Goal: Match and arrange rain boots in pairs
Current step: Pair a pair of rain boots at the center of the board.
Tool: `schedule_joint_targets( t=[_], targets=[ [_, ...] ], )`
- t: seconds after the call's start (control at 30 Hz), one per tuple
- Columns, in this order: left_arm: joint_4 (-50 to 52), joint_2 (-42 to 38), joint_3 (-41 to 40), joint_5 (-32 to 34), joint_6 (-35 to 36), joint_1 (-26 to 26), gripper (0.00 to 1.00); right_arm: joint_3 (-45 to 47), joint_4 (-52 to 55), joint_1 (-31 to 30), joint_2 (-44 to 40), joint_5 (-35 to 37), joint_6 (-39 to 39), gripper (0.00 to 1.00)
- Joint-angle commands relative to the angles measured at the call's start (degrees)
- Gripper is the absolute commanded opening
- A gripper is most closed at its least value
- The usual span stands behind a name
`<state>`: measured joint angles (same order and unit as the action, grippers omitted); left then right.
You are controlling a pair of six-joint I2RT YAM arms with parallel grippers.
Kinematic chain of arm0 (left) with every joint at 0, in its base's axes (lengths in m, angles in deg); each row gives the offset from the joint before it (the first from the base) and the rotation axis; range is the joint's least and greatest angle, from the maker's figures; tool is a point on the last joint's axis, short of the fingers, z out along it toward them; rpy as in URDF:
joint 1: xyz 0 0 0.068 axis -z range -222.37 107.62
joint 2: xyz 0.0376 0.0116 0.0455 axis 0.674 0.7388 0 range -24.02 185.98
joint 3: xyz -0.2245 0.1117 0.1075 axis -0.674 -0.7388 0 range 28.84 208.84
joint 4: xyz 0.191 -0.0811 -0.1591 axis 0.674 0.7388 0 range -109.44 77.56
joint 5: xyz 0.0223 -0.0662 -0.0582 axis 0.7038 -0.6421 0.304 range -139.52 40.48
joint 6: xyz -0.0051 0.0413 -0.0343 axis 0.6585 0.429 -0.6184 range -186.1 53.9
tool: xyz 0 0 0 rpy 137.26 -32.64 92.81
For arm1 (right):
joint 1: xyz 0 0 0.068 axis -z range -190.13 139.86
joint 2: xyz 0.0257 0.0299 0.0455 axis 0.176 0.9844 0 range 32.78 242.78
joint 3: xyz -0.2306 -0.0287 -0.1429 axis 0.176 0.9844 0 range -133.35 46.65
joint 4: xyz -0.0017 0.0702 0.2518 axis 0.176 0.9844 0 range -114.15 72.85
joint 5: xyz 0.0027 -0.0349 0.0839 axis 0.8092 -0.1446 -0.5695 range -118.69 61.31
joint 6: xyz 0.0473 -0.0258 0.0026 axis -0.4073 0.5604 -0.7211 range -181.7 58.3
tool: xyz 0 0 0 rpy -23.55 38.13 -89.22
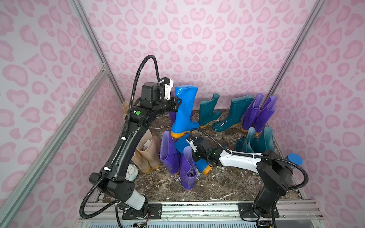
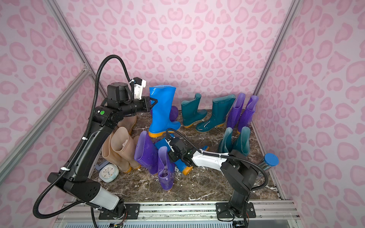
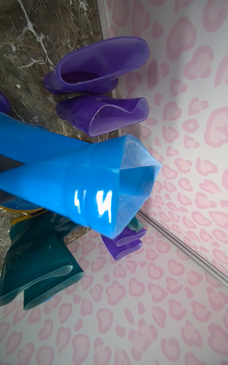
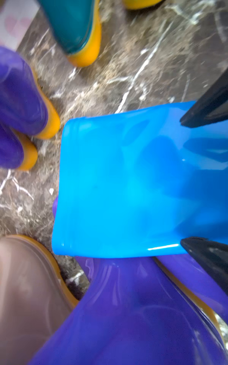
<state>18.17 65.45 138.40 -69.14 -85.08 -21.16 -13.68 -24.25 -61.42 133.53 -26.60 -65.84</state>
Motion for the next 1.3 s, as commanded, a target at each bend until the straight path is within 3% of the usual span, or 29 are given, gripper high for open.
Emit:
schedule_joint_targets(
  t=[0.0,0.3,0.7,0.9,1.07,1.27],
  targets=[
    [-4.0,0.2,0.9,-1.2,0.4,0.0,0.02,-1.1,-0.8,-0.1,1.5,-4.1,3.4,0.92],
    [-3.6,0.3,0.5,-1.3,0.9,0.0,0.02,-4.5,0.9,0.1,1.9,-4.2,5.3,0.95],
    [-4.2,0.4,0.1,-1.0,1.1,0.0,0.02,-9.0,2.3,-1.4,10.8,0.7,5.8,0.9],
    [-4.5,0.1,-0.3,-1.0,1.1,0.0,0.02,-7.7,1.5,-0.6,10.3,5.5,4.1,0.55],
    [-4.9,0.4,-0.3,-1.6,0.5,0.0,0.02,-5.9,0.1,-0.4,4.0,6.4,2.3,0.0],
    [-6.6,1.2,0.7,-1.8,-1.3,0.0,0.02,-1.7,-0.9,0.9,-5.6,9.2,-0.2,0.0]
  ],
)
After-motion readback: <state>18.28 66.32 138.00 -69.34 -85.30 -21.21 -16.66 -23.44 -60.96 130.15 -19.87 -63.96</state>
